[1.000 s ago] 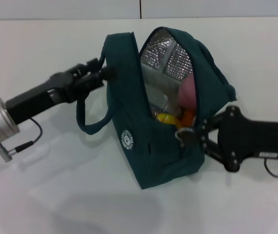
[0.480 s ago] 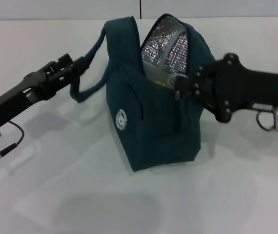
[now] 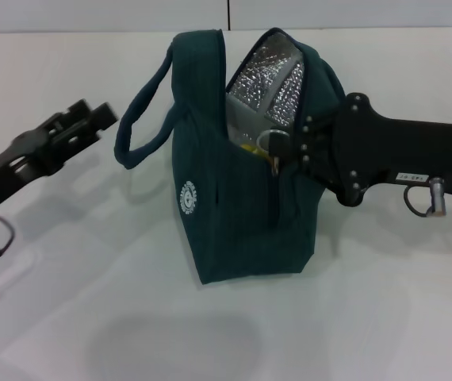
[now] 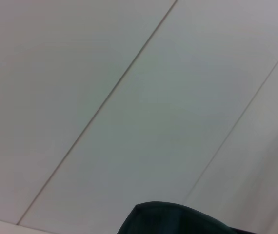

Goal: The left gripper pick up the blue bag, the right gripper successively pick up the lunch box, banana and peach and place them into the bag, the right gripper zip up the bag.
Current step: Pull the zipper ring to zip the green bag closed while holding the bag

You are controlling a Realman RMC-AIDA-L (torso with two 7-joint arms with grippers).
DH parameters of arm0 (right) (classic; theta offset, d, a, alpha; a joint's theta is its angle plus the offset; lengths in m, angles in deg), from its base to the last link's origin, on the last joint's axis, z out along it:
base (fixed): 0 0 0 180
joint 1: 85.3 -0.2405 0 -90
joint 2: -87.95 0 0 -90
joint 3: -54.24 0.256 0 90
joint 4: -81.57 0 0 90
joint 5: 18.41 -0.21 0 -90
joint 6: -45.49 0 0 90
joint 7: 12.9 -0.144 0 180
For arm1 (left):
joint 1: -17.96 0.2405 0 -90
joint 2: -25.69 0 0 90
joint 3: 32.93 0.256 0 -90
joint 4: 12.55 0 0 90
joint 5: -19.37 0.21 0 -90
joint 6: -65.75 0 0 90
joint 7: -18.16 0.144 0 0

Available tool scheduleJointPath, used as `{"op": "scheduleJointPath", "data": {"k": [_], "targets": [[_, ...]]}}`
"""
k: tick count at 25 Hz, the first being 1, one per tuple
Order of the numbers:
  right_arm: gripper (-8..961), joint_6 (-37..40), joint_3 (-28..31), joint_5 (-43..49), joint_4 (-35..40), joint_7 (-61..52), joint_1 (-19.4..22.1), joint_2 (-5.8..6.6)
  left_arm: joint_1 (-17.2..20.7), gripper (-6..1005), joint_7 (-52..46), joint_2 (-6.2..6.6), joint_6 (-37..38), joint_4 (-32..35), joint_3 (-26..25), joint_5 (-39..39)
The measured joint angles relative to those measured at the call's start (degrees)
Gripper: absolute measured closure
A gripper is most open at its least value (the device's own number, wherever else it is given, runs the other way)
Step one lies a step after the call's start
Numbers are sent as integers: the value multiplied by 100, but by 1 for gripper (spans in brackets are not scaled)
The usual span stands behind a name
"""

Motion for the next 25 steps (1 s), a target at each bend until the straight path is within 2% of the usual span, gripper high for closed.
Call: {"op": "scheduleJointPath", "data": {"k": [7,11,18,25], "targets": [[947,-35,-19,-118,-6,-72,-80,-6,326,109,-13,171,593,415,54,497],[947,-33,-3,-126,19,-134,-105,2,390,109,2,194,869,550,63,778],[947,-138,-33,-108,-212,-163,-395,-14,14,110,42,-70,1021,502,71,1687],[947,-201,-227,-99,-368,-154,-600,-35,-355,110,69,-104,790,15,46,1672]]}}
